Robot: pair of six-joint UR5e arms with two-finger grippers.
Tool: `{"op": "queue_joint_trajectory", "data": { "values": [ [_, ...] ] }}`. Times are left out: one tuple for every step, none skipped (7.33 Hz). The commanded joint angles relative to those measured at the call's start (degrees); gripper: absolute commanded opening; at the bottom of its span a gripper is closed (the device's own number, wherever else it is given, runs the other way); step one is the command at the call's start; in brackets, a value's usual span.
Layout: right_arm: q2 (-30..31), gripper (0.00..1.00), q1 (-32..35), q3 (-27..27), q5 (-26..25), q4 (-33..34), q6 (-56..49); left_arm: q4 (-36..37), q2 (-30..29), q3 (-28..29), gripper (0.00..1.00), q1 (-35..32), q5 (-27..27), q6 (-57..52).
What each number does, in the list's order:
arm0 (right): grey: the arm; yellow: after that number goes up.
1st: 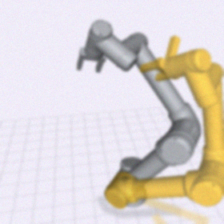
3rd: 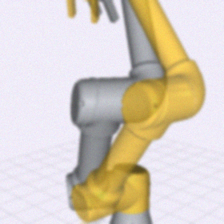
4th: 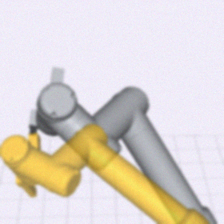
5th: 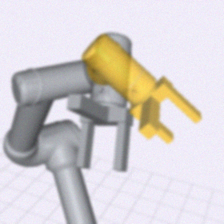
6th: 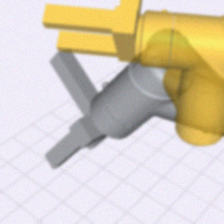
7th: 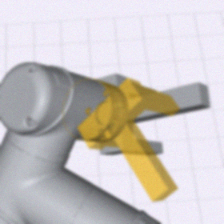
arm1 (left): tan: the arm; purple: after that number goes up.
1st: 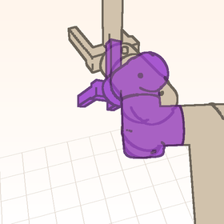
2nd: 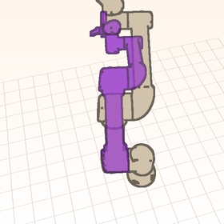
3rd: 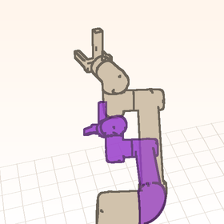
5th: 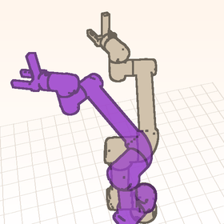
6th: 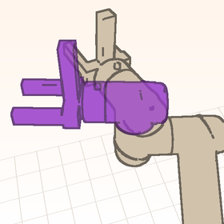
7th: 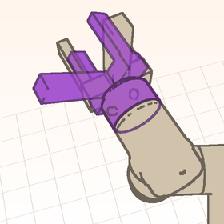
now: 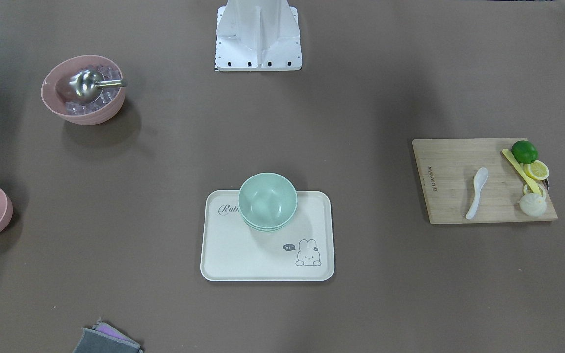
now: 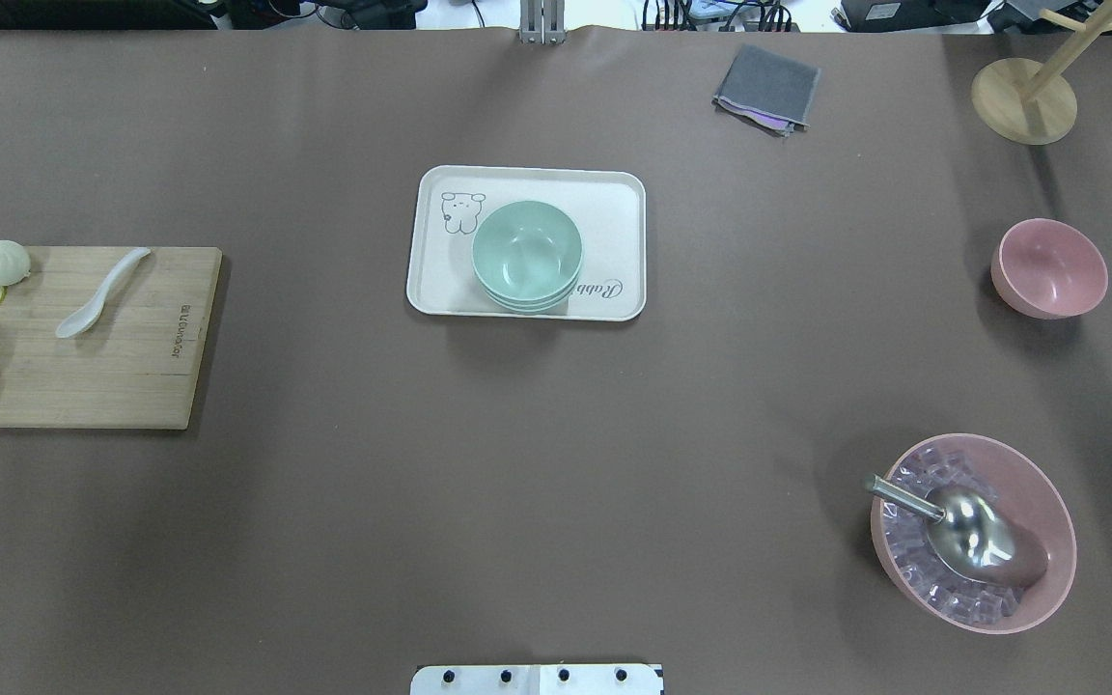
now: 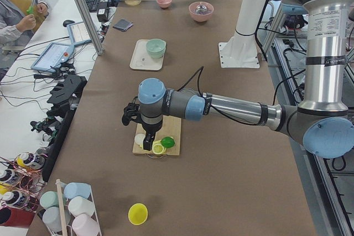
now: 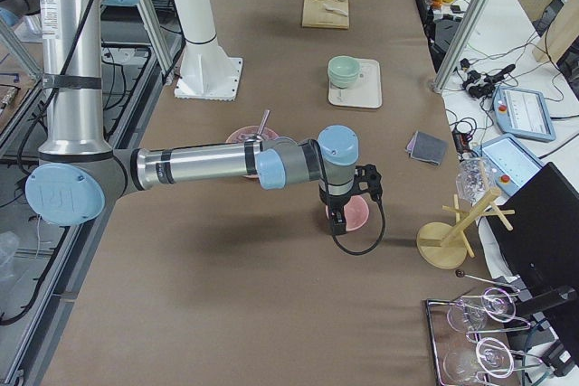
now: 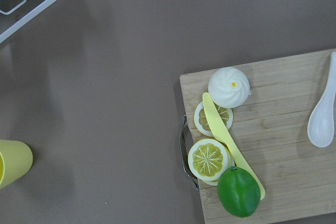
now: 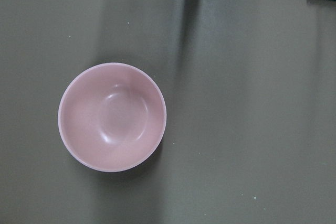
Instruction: Stack pink bowl on green and place spoon
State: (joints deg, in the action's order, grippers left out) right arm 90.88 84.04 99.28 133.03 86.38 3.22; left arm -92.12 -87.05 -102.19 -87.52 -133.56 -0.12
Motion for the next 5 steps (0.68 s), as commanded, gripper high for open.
{"op": "queue_joint_trajectory", "data": {
  "values": [
    [-6.1,1.0,0.7,0.3,-4.1,12.1,-7.8,0.2,0.5,-0.6,0.98,0.0,-1.9,-0.3],
    [-5.9,1.0,1.0,0.8,-4.1,12.1,-7.3,-0.3,0.8,0.8,0.98,0.1,-4.9,-0.1],
    [-6.2,1.0,0.9,0.7,-4.2,11.8,-7.3,-0.7,0.9,1.8,0.98,-0.1,-6.0,-0.3],
    [-6.2,1.0,0.9,0.7,-4.2,11.8,-7.3,-0.6,0.8,0.9,0.98,-0.1,-7.2,-0.1],
    [-5.9,1.0,0.9,0.7,-4.0,11.8,-7.2,-0.6,0.8,1.4,0.98,0.0,-7.2,-0.1]
  ]
}}
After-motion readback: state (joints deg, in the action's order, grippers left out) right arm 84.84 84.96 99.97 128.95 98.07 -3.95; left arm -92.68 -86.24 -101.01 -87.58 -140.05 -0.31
